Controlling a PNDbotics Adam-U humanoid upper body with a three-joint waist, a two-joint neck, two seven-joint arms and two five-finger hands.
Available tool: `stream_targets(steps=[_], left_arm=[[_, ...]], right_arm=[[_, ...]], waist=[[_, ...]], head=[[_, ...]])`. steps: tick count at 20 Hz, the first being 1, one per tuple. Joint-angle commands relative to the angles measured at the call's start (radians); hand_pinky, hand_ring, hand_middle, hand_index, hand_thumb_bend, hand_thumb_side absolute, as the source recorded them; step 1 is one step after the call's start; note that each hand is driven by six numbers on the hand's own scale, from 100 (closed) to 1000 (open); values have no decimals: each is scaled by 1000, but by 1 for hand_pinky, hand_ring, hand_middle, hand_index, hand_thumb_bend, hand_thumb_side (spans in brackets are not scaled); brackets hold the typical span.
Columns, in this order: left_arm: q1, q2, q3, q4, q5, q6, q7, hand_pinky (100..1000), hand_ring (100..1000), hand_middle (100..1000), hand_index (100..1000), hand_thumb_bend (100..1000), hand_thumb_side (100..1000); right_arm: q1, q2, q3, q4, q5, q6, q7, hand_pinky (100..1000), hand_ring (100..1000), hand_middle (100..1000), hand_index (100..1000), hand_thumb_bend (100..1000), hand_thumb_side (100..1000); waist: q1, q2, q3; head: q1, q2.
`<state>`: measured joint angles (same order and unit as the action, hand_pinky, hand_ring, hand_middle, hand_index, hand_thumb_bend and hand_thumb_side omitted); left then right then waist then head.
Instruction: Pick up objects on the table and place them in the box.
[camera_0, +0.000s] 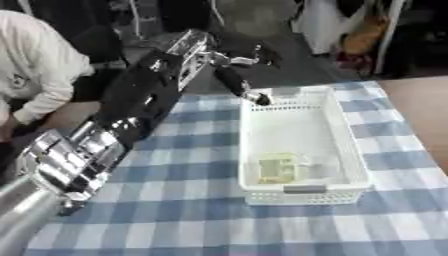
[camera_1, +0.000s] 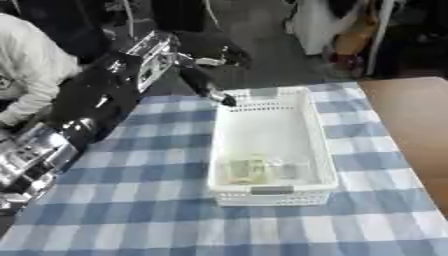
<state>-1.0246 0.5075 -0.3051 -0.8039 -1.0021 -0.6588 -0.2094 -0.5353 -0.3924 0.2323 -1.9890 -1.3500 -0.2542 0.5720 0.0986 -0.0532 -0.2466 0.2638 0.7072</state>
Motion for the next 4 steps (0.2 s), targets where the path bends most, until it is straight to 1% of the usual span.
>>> stream_targets(steps=[1, 2, 3, 4], left_arm=[[44, 96, 29, -97, 88, 64, 33, 992, 908, 962, 996, 346, 1000], [80, 117, 32, -139, 129, 92, 39, 996, 912, 963, 998, 355, 1000], [123, 136, 44, -182, 182, 130, 49, 935, 836, 938, 983, 310, 1000], [169, 153, 53, -235, 242, 167, 59, 940, 844, 940, 984, 311, 1000]], right_arm=[[-3, -26, 0, -11, 15, -2, 8, 191, 201, 281, 367, 100, 990], [-1, -28, 0, -11, 18, -4, 8, 191, 201, 281, 367, 100, 990], [1, -31, 0, -11, 20, -6, 9, 189, 200, 280, 367, 100, 992], [3, -33, -1, -11, 23, -8, 10, 189, 200, 280, 367, 100, 992]], waist=[[-8, -11, 9], [-8, -10, 12], [-10, -8, 17], [-11, -7, 19]], head=[[-4, 7], [-5, 10], [-13, 12], [-17, 14]])
